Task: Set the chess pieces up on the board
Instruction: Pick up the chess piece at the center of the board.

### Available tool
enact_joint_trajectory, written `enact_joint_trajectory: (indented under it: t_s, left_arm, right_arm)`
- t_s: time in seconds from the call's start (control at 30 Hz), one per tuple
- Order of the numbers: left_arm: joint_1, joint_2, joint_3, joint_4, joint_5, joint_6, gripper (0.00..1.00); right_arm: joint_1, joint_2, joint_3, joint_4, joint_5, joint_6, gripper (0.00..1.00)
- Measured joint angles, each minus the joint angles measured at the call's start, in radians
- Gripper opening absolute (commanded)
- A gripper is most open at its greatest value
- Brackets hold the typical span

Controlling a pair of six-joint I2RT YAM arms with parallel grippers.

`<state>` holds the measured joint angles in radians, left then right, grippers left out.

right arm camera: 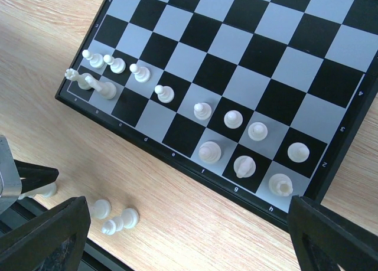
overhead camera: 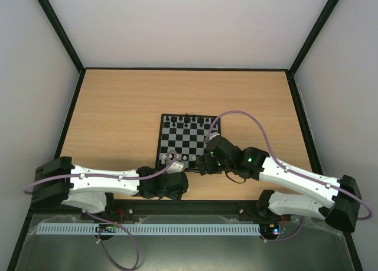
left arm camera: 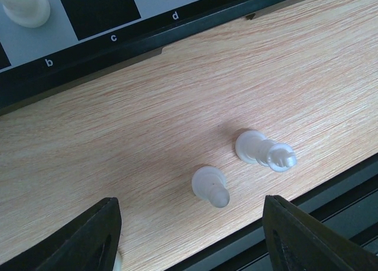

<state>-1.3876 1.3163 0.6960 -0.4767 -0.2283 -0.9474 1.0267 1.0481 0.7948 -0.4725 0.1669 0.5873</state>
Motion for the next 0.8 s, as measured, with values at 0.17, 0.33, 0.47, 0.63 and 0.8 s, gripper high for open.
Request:
enact_joint_trajectory:
  t_s: [0.17,0.33,0.47,0.63,0.8]
  left_arm:
    - [0.0,0.001,0.0,0.001,0.0,0.0,0.68]
    - [-0.002,0.023,0.0,0.004,0.0,-0.001,0.68]
    - [-0.006,0.026,0.0,0.005,0.001,-0.003,0.67]
    - [-0.006,0.036,0.0,0.008,0.0,-0.003,0.58]
    - [-0.006,0.077,0.0,0.025,0.0,0.001,0.5]
  right_arm:
    - [0.0,0.0,0.0,0.0,0.001,0.0,0.92]
    - [0.0,-0.001,0.0,0.0,0.002,0.0,0.92]
    - [0.0,-0.002,0.0,0.0,0.002,0.0,0.91]
    - [0.0,-0.002,0.0,0.0,0.002,0.0,0.91]
    - [0.0,-0.002,0.0,0.0,0.003,0.0,0.91]
